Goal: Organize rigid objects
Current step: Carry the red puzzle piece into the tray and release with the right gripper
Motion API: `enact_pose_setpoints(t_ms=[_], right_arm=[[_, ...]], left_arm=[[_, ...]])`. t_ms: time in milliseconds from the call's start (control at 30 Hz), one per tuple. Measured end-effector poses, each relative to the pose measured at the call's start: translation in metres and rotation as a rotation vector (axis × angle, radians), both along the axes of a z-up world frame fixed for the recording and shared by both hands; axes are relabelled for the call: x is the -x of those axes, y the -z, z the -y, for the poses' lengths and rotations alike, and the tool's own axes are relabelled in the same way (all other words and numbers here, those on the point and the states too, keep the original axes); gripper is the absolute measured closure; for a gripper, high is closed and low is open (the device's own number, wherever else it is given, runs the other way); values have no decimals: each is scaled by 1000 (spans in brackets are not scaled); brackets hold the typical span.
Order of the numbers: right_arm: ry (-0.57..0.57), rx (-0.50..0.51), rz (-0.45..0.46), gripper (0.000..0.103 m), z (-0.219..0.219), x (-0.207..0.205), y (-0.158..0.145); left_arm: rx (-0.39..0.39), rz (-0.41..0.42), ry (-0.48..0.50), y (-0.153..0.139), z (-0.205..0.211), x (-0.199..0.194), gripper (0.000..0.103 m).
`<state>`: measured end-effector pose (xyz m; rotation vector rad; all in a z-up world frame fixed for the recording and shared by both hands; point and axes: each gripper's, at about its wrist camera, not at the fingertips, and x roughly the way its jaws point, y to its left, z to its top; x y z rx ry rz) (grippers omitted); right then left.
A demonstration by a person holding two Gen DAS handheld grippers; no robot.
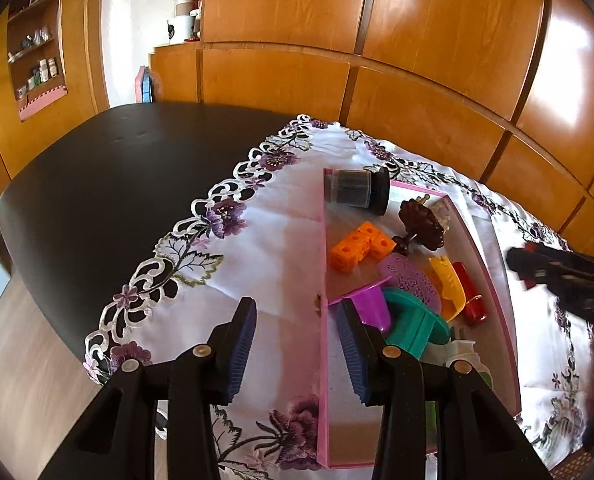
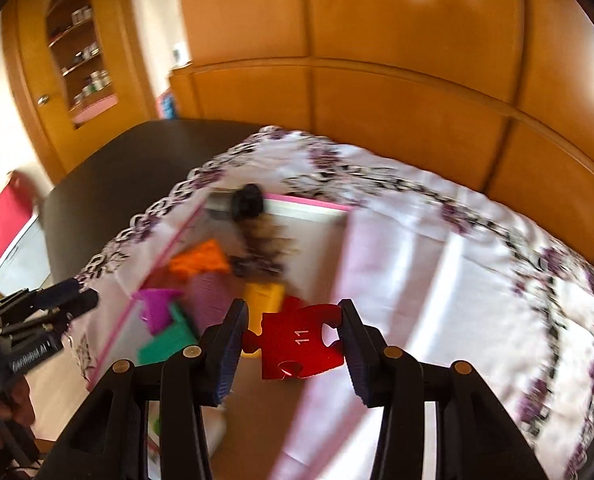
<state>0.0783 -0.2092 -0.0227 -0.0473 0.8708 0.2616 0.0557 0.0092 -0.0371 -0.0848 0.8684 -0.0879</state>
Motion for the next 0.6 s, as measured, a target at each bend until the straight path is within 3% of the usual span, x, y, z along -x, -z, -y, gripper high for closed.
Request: enact_pose_setpoints(t_ms=[267,600], right_arm=[[-2,-32,-110,57,-23,-33,46],[-8,-80,-121,46,-22,-17,47]], left_arm=[[2,-30,-1,11,-3,-1,58],[-5,-33,1,14,-1,-4,52]])
